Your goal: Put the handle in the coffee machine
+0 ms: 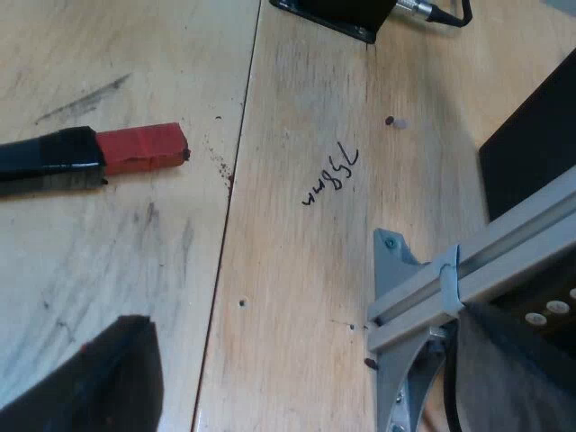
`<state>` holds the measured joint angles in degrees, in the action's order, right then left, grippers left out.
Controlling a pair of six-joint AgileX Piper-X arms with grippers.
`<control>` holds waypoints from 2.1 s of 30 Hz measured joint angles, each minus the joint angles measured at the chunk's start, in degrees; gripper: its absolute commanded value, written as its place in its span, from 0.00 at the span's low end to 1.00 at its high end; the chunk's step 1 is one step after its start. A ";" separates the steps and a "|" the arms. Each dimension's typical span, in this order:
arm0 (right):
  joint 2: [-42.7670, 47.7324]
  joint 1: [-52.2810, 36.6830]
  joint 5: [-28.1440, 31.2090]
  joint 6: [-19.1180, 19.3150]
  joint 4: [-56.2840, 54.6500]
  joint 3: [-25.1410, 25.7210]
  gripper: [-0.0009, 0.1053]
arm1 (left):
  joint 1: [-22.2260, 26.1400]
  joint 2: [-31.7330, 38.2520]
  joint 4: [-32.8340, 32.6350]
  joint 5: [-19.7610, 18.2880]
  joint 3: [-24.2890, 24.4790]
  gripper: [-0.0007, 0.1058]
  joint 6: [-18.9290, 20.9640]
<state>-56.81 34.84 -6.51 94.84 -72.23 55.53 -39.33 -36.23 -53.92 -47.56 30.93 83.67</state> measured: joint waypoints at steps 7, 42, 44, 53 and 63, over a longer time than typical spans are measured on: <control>-1.56 5.85 0.41 -2.26 5.35 -3.53 0.01 | 0.00 0.00 0.00 0.00 0.00 0.66 0.00; -22.87 10.08 0.45 -10.22 22.65 -10.95 0.01 | 0.00 0.00 0.00 0.00 0.00 0.66 0.00; -23.77 10.08 0.45 -10.22 23.34 -10.95 0.01 | 0.00 0.00 0.00 0.00 0.00 0.66 0.00; -25.06 14.10 2.38 -11.81 23.60 -10.32 0.01 | 2.20 0.00 0.00 -0.20 0.00 0.66 0.00; -26.11 23.92 2.03 -19.38 32.88 -9.99 0.01 | 11.09 0.00 0.00 -0.47 0.00 0.66 0.00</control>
<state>-82.93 58.76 -4.48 75.46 -39.35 45.53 -28.24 -36.23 -53.92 -48.03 30.93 83.67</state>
